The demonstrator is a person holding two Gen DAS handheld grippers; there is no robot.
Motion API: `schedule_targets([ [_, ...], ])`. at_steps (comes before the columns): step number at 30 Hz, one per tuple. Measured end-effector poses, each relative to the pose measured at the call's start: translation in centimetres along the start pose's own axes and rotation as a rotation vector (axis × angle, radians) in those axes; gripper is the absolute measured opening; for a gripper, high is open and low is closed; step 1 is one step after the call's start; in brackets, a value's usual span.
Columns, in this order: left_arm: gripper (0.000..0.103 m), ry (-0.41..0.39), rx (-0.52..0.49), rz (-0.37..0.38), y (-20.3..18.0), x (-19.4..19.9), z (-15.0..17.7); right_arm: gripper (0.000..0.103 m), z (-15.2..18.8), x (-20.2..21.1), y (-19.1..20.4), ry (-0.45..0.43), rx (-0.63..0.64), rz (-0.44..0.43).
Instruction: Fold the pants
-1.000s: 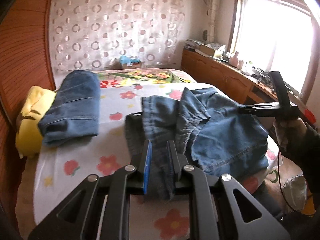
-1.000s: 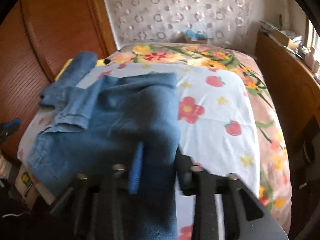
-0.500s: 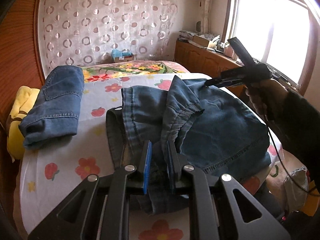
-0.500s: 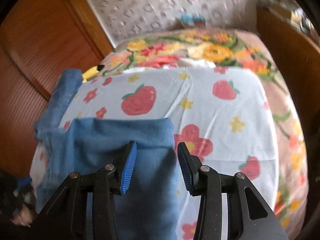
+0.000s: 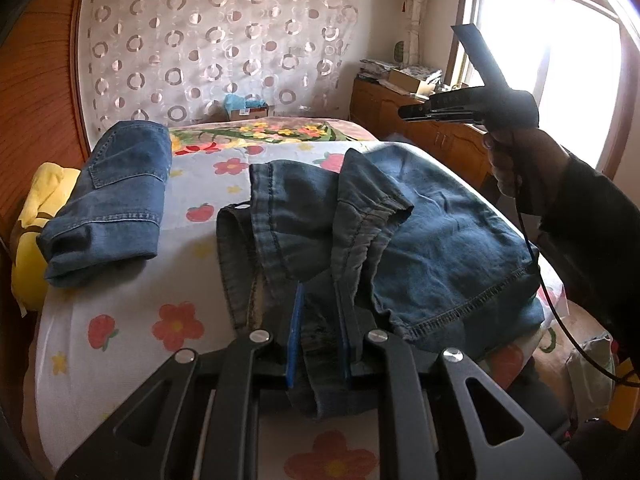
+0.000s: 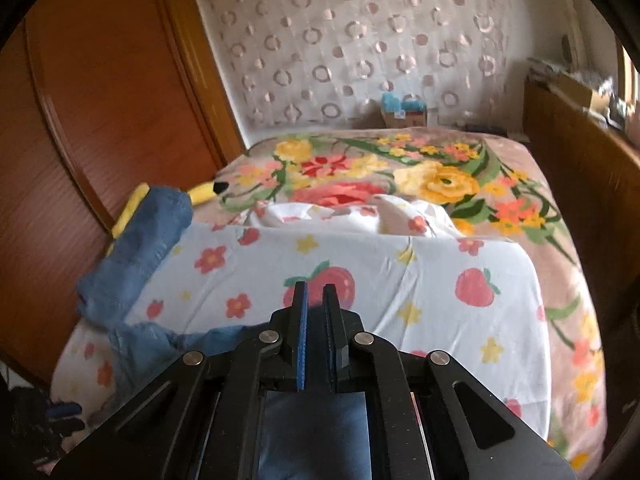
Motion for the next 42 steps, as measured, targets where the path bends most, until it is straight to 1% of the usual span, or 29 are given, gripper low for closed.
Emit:
schedule_targets([
  [3, 0.014, 0.002, -0.001, 0.007, -0.3, -0.3, -0.2, 0.005, 1.0, 0.7, 0.8, 0.023, 0.039, 0.000],
  [4, 0.015, 0.002, -0.005, 0.010, -0.6, -0.3, -0.2, 0.011, 1.5, 0.9, 0.9, 0.032, 0.052, 0.004],
  [5, 0.015, 0.000, -0.013, 0.013, -0.9, -0.4, -0.3, 0.025, 2.3, 1.2, 1.2, 0.046, 0.068, 0.007],
  [6, 0.014, -0.001, -0.021, 0.016, -1.2, -0.4, -0.4, 0.036, 2.9, 1.3, 1.4, 0.057, 0.076, -0.010],
  [7, 0.014, -0.002, -0.024, 0.017, -1.3, -0.4, -0.5, 0.052, 3.8, 1.3, 1.8, 0.076, 0.088, -0.048],
  [8, 0.014, -0.005, -0.027, 0.018, -1.5, -0.3, -0.6, 0.055, 4.7, 1.3, 2.3, 0.096, 0.102, -0.074],
  [10, 0.014, -0.010, -0.027, 0.018, -1.6, -0.2, -0.6, 0.055, 6.4, 0.9, 3.6, 0.137, 0.139, -0.099],
  [12, 0.014, -0.016, -0.022, 0.014, -1.4, 0.1, -0.6, 0.055, 7.6, 0.3, 5.1, 0.173, 0.154, -0.161],
  [16, 0.014, -0.014, -0.010, -0.003, -0.6, 0.6, 0.0, 0.055, 8.2, -1.3, 7.7, 0.227, 0.140, -0.249],
  [17, 0.014, -0.013, -0.007, -0.007, -0.5, 0.6, 0.1, 0.054, 8.1, -1.8, 8.2, 0.235, 0.138, -0.264],
  [18, 0.014, -0.013, -0.002, -0.014, -0.2, 0.7, 0.3, 0.049, 7.8, -2.1, 8.9, 0.238, 0.136, -0.281],
  [19, 0.014, -0.014, 0.002, -0.020, 0.1, 0.9, 0.5, 0.016, 7.4, -2.3, 9.7, 0.241, 0.142, -0.302],
  [20, 0.014, -0.016, 0.010, -0.026, 0.6, 1.3, 0.7, 0.005, 7.0, -2.3, 10.4, 0.239, 0.150, -0.310],
  [22, 0.014, -0.021, 0.023, -0.034, 1.4, 1.8, 1.1, 0.004, 5.8, -2.1, 12.3, 0.212, 0.174, -0.336],
  [26, 0.014, -0.032, 0.043, -0.049, 2.4, 2.8, 1.7, 0.003, 3.1, -1.6, 16.4, 0.164, 0.216, -0.342],
  [29, 0.014, -0.039, 0.049, -0.053, 2.9, 3.4, 1.8, 0.004, 1.8, -2.0, 18.7, 0.157, 0.248, -0.301],
  [30, 0.014, -0.041, 0.051, -0.053, 2.9, 3.5, 1.8, 0.007, 1.5, -2.2, 19.2, 0.157, 0.259, -0.281],
  [31, 0.014, -0.042, 0.050, -0.052, 2.9, 3.5, 1.7, 0.024, 1.4, -2.4, 19.3, 0.156, 0.255, -0.275],
  [32, 0.014, -0.043, 0.048, -0.051, 2.9, 3.5, 1.7, 0.054, 1.2, -2.4, 19.1, 0.150, 0.239, -0.279],
  [33, 0.014, -0.042, 0.045, -0.048, 2.7, 3.4, 1.6, 0.062, 1.2, -2.1, 18.8, 0.135, 0.222, -0.283],
  [35, 0.014, -0.041, 0.035, -0.040, 2.1, 3.3, 1.4, 0.063, 1.1, -1.1, 17.9, 0.105, 0.216, -0.269],
  [38, 0.014, -0.036, 0.016, -0.026, 1.1, 2.7, 1.0, 0.063, 1.2, 0.7, 15.8, 0.077, 0.215, -0.224],
  [41, 0.014, -0.036, -0.005, -0.001, -0.3, 2.0, 0.4, 0.063, 2.4, 3.1, 12.5, 0.046, 0.196, -0.170],
  [42, 0.014, -0.035, -0.014, 0.007, -0.8, 1.7, 0.2, 0.063, 3.1, 4.0, 11.0, 0.034, 0.189, -0.137],
])
Point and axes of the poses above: each gripper's, at about its wrist camera, not at the fingertips, and x roughly against the way its jaws point, y to its left, z to its underside, the point moved 3 cm from there along -x, roughly the way its jaws point, and after that the axes turned 8 degrees about z, right-handed, at the moved point
